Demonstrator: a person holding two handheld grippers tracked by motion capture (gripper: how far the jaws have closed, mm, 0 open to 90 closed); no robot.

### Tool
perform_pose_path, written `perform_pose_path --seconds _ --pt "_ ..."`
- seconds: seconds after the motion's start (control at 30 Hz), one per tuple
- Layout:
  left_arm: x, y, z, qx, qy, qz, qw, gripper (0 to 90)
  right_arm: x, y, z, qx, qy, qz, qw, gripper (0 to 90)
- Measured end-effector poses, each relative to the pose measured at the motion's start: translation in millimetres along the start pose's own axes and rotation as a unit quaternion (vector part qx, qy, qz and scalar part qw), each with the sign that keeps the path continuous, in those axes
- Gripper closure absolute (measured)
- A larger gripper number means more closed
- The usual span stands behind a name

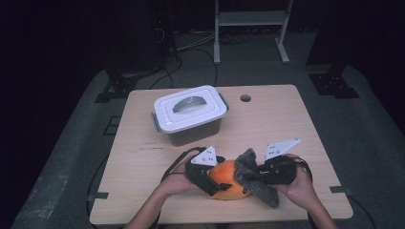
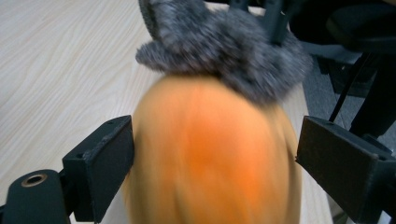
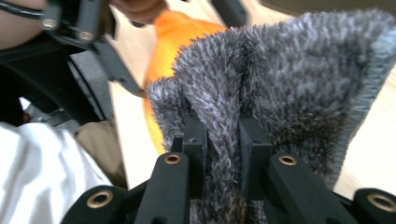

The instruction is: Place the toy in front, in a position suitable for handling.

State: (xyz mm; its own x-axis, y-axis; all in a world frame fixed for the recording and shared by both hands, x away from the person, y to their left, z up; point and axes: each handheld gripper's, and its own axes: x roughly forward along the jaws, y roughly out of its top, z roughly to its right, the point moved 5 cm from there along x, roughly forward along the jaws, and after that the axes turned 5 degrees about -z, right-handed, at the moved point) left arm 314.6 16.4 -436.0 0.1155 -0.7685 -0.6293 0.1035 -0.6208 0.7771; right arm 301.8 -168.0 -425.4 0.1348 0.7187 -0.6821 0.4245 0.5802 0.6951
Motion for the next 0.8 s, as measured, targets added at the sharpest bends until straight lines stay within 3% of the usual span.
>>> perform_pose_path --seconds 0.07,0.13,0.3,0.43,0.63,0.8 --pt "3.6 -0.6 2.1 0.014 0.01 -0.012 0.9998 11.1 0.1 4.5 -6.7 -0.011 0.007 0.001 0.9999 75.4" --pt "5.9 -3.5 3.4 0.031 0.02 -0.019 0.9992 16.0 0.1 7.2 -8.5 -0.02 -0.006 -0.001 0.9998 75.5" --pt "4.3 -4.7 6.0 0.043 0.01 -0.014 0.9989 21.5 -9.1 11.7 -4.8 -0.014 -0.018 0.024 0.9995 75.6" --pt "2.8 -7.5 4.5 0.051 0.01 -0.013 0.9986 24.7 -3.4 9.2 -3.3 -0.013 -0.012 0.015 0.9997 75.0" --pt "-2.5 -15.4 -3.2 0.032 0.0 -0.014 0.9994 25.8 1.5 -2.1 3.3 0.002 0.001 0.007 1.0 75.2" --pt "-4.0 -18.2 -5.3 0.019 -0.005 -0.008 0.9998 25.7 0.7 -17.1 16.9 0.033 0.023 0.0 0.9992 74.9"
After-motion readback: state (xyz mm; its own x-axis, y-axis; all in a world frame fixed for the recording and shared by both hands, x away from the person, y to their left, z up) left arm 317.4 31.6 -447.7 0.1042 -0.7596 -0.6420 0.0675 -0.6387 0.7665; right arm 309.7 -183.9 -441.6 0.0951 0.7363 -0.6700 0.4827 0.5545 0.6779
